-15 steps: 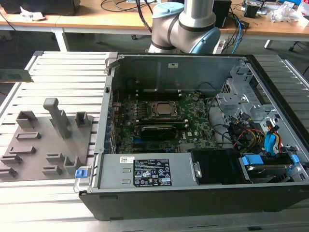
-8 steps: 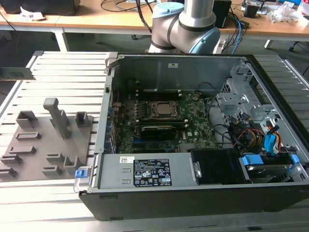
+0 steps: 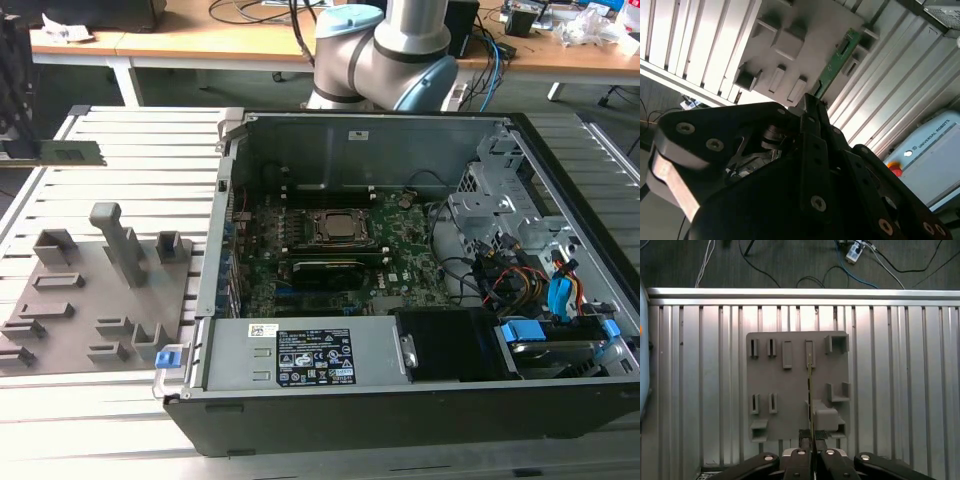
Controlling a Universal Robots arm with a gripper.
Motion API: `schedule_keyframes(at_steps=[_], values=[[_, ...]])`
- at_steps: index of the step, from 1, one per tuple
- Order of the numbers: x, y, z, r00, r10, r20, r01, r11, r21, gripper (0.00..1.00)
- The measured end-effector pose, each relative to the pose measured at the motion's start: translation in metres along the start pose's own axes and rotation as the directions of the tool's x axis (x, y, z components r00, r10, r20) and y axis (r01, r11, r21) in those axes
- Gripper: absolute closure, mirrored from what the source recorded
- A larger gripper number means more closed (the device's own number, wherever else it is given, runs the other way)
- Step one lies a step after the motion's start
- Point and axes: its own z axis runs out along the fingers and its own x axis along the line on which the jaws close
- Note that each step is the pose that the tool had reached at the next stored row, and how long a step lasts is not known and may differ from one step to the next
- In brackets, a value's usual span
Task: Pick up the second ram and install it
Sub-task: 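Pick up the second ram and move it above second insertion slot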
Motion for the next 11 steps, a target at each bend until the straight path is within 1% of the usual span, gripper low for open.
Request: schedule_keyframes(at_steps=[1, 3, 4, 6, 8, 10, 11], values=[[-0.0001, -0.0062, -0.0004, 1.0, 0.0, -0.0002, 0.0, 1.0, -0.0001, 0.87], [-0.0001, -0.0106, -0.0006, 1.0, 0.0, -0.0003, 0.0, 1.0, -0.0001, 0.87], [-0.0002, -0.0146, -0.0008, 1.0, 0.0, -0.0004, 0.0, 1.0, 0.0, 0.87], [-0.0004, -0.0261, -0.0014, 1.0, 0.0, -0.0006, 0.0, 1.0, -0.0001, 0.87], [-0.0006, -0.0356, -0.0019, 1.0, 0.0, -0.0009, 0.0, 1.0, -0.0003, 0.87], [-0.0007, -0.0419, -0.0022, 1.0, 0.0, -0.0008, 0.0, 1.0, -0.0006, 0.87], [-0.0008, -0.0487, -0.0026, 1.0, 0.0, -0.0008, 0.0, 1.0, -0.001, 0.87]])
